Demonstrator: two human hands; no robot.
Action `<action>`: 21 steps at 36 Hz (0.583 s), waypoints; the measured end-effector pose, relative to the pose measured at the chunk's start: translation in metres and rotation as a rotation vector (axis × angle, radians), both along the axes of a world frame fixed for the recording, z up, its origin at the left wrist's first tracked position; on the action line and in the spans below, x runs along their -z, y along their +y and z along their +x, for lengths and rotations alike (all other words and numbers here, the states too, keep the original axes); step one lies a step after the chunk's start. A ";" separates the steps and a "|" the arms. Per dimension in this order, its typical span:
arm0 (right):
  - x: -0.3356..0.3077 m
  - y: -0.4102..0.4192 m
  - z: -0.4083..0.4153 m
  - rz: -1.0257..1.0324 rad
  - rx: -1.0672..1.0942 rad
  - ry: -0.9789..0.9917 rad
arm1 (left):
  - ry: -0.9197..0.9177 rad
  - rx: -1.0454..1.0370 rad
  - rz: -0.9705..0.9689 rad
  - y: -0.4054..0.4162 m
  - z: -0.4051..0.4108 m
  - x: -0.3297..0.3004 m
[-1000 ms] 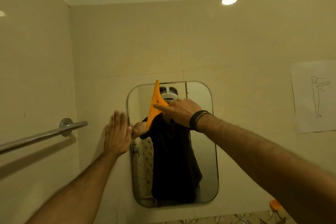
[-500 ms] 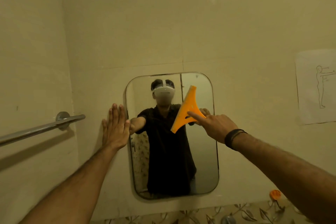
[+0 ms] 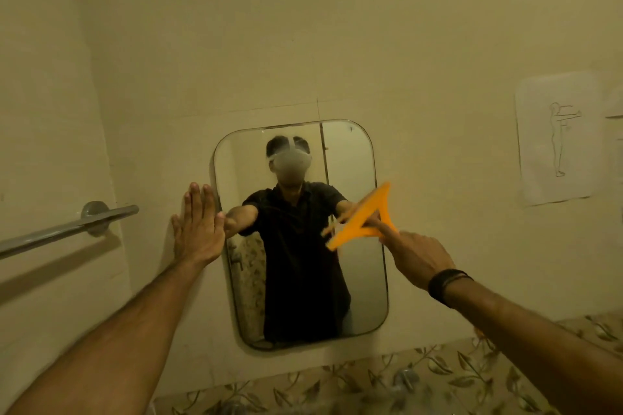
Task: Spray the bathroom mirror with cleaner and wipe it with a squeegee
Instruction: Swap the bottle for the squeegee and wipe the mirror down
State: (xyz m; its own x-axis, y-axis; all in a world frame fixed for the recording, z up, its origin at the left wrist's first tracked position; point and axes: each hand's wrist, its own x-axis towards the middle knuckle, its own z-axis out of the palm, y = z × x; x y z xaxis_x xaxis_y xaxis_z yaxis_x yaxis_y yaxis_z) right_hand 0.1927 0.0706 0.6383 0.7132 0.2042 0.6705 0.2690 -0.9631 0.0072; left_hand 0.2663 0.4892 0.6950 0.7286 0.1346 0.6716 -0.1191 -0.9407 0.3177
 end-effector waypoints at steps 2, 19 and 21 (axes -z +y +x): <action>-0.026 0.009 -0.003 0.128 -0.066 -0.093 | -0.010 -0.005 0.000 -0.001 0.002 0.001; 0.051 0.031 0.021 0.349 -0.004 0.027 | -0.101 -0.089 0.102 0.005 0.010 0.010; 0.081 0.033 0.017 0.376 -0.009 0.063 | -0.121 -0.101 0.108 0.003 0.010 0.010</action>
